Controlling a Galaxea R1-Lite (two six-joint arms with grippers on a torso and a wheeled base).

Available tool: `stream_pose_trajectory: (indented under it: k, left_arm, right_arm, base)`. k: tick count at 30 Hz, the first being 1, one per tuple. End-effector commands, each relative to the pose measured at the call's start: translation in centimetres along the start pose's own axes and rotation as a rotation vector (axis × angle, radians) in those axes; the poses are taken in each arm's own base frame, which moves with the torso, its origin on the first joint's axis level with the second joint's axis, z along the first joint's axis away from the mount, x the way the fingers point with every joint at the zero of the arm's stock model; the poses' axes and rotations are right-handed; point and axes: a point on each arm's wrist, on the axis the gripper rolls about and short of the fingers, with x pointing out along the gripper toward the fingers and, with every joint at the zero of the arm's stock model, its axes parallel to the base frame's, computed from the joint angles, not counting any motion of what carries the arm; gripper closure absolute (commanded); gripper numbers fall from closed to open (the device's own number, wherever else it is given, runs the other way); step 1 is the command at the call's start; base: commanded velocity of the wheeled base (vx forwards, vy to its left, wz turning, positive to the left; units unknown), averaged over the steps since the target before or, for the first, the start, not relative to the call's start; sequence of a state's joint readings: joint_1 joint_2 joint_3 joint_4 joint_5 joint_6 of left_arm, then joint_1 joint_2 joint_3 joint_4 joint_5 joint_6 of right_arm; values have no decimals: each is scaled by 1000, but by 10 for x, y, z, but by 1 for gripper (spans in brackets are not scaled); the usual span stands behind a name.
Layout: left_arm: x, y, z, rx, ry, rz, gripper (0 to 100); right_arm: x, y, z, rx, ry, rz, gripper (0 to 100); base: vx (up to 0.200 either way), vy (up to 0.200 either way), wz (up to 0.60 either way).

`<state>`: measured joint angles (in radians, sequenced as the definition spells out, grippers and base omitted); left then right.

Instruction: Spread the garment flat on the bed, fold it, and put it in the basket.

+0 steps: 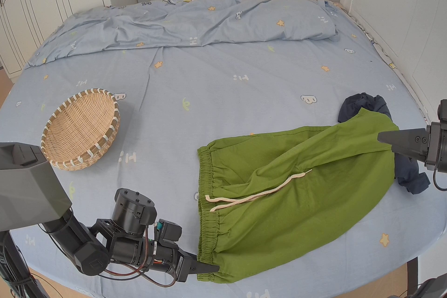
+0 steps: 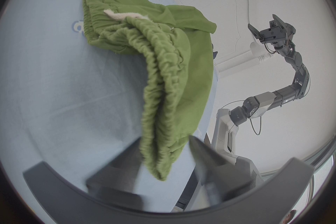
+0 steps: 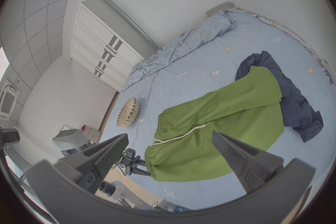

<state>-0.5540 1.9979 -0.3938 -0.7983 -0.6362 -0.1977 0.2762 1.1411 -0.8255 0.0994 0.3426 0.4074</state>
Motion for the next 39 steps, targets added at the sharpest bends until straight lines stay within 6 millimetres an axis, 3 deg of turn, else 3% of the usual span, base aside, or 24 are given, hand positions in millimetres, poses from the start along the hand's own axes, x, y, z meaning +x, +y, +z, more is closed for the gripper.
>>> stream_pose_trajectory:
  k: [1,7,11,12,15,18,24,28,32,35,39]
  left_arm:
    - [0,0,0,0,-1,1,100]
    - [-8,0,9,-84,-48,5,100]
    - [-50,-12,40,-327,-241,-34,100]
    - [-50,-12,40,-327,-241,-34,100]
    - [-91,-8,50,-400,-391,-8,100]
    - [-123,-5,46,-419,-484,26,100]
    - [-157,3,17,-540,-485,34,100]
    - [-161,12,-6,-595,-459,45,100]
    - [-165,21,-16,-560,-470,101,100]
    - [-162,37,-21,-556,-447,132,100]
    - [-153,47,-23,-519,-399,143,100]
  right_arm:
    - [1,0,0,2,4,-1,0]
    - [0,0,1,2,-2,1,0]
    - [-1,1,3,1,-9,4,0]
    - [-1,1,3,1,-9,4,0]
    - [-4,3,6,1,-23,7,0]
    - [-11,6,7,-4,-43,15,0]
    - [-13,7,8,0,-32,11,0]
    - [-13,8,6,7,2,5,0]
    - [-10,5,0,8,29,0,0]
    - [-2,-4,-6,30,71,-36,0]
    - [21,-37,-15,114,159,-162,0]
  base:
    - [0,0,0]
    - [0,0,0]
    - [0,0,0]
    - [0,0,0]
    - [0,0,0]
    - [0,0,0]
    - [0,0,0]
    - [0,0,0]
    - [0,0,0]
    - [0,0,0]
    - [0,0,0]
